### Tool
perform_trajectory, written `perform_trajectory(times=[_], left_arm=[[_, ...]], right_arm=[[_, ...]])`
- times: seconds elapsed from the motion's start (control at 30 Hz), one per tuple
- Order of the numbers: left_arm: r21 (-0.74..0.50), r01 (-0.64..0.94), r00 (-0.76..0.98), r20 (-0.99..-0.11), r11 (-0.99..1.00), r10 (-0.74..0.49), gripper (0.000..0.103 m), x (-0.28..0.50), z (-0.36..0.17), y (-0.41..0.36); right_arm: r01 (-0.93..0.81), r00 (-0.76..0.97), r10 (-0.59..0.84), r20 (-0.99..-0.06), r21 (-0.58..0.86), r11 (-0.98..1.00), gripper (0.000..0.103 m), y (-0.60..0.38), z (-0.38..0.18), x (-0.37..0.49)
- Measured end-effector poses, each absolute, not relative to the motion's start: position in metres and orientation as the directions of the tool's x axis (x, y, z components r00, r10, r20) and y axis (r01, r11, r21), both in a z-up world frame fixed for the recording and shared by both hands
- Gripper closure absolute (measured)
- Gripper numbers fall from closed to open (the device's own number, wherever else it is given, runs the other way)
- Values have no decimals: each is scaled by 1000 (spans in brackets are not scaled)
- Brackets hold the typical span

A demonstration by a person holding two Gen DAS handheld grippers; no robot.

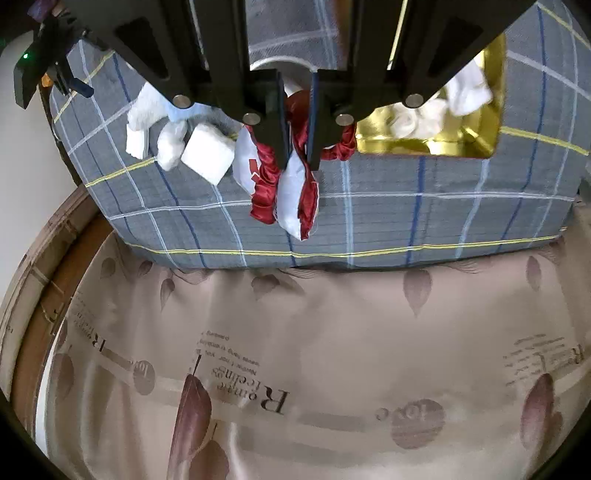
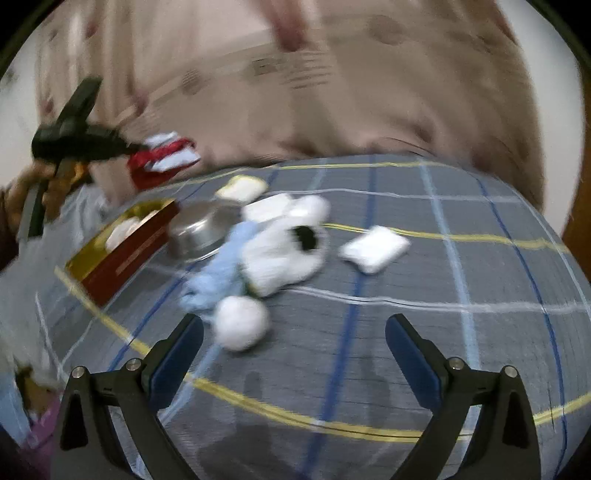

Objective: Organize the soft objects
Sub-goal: 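Carry the red-and-white cloth into the gold tray and release it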

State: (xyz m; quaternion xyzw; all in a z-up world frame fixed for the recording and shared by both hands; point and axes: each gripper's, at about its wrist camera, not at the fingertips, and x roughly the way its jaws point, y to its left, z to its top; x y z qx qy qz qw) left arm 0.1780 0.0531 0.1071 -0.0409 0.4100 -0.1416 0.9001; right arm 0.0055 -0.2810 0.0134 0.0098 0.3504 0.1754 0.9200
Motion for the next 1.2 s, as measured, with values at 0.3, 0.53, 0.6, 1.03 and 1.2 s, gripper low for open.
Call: perform_trajectory(times=[0.3,0.53,0.6,1.03,1.2], left_arm=[[-214,147,644,-720,966,-258,94,143,114,99],[-183,32,642,-749,982,-161,94,147,103,140],[-173,-16,635,-763,985,-123,94,154,95,153],[-12,-128,552,-832,992,61,93,194,47,176],[12,-115,547,-834,993,73,88,203,39,174]], right_arm=[[-403,653,335,-680,62,913,17,-249,7,17],[-402,647,326,-690,55,914,17,-246,-1,28],[-390,646,323,-691,64,919,17,-248,-4,30],[-374,634,347,-691,119,920,17,-258,-9,36],[-377,632,352,-690,123,918,17,-258,-9,36]])
